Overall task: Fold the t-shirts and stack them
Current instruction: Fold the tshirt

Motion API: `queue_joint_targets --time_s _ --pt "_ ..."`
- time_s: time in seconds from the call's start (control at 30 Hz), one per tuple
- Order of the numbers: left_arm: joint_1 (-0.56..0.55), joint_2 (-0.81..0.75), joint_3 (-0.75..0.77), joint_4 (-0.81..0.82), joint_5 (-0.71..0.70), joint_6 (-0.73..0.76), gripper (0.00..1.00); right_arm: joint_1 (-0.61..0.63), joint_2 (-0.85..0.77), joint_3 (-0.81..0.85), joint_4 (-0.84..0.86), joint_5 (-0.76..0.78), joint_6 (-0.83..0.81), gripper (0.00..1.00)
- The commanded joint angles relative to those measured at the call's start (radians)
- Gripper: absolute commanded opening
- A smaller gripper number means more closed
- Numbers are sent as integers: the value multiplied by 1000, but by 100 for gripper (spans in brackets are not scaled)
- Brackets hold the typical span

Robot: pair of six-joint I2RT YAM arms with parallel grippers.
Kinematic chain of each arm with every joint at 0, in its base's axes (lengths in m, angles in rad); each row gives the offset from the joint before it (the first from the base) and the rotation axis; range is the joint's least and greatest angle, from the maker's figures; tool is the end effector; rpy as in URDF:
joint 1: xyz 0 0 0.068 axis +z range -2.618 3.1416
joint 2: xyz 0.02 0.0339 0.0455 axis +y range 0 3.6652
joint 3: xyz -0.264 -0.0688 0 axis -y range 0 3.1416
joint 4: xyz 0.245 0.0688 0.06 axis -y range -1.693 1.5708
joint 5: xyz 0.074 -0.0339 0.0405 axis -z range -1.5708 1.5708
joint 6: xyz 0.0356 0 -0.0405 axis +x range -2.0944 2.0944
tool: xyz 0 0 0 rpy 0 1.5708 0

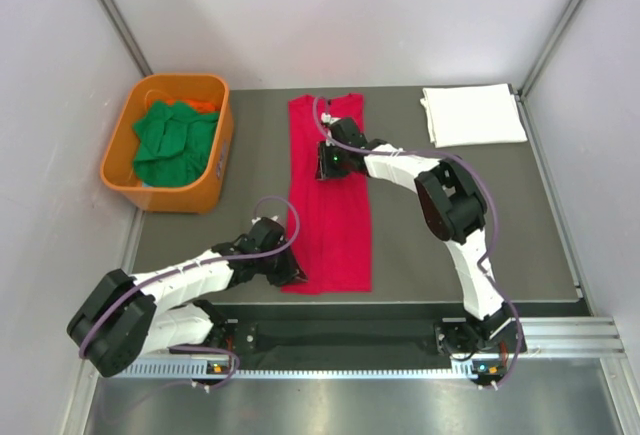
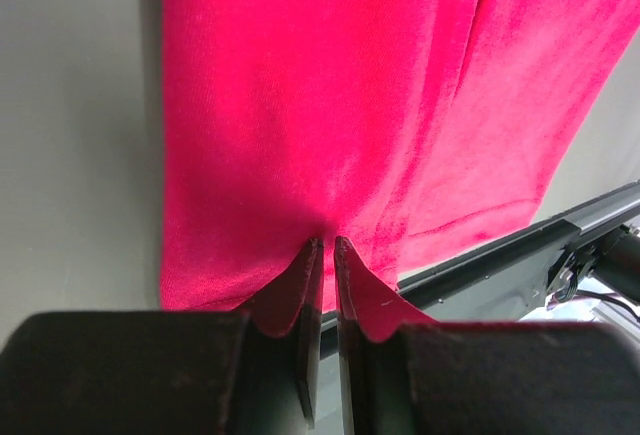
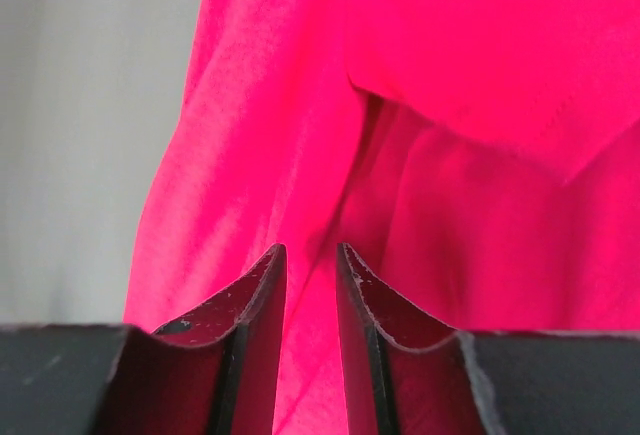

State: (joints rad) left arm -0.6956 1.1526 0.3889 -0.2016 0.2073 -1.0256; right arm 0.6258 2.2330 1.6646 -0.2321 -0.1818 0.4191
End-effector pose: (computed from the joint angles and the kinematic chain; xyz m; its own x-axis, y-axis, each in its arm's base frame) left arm 0.1436 -0.1294 0.1392 -0.9404 -0.3049 -0.1505 -0.1678 0.8012 -0.5744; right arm 0.3991 0.2963 0.1621 -0.8073 -0.0896 -0.5833 -0.3827 0.8319 0.4019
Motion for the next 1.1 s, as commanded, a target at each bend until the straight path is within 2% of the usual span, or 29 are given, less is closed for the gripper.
queue_joint_targets --time_s 0.0,0.27,0.37,0.4,0.47,1.07 --pt "-5 7 -21 31 -29 -4 15 -3 33 50 28 -5 6 27" --pt "-13 -4 -30 31 -32 -19 15 -3 54 63 25 13 15 25" --pt "-18 -8 -39 31 -39 -30 16 -3 53 69 20 16 17 16" --pt "-18 -8 -42 31 -45 -30 15 -3 51 69 19 16 17 7" --pt "-18 -1 -48 25 -45 -34 16 -3 45 70 20 16 14 0" --pt "-24 21 -67 5 -77 -41 18 -6 -18 40 34 87 6 0"
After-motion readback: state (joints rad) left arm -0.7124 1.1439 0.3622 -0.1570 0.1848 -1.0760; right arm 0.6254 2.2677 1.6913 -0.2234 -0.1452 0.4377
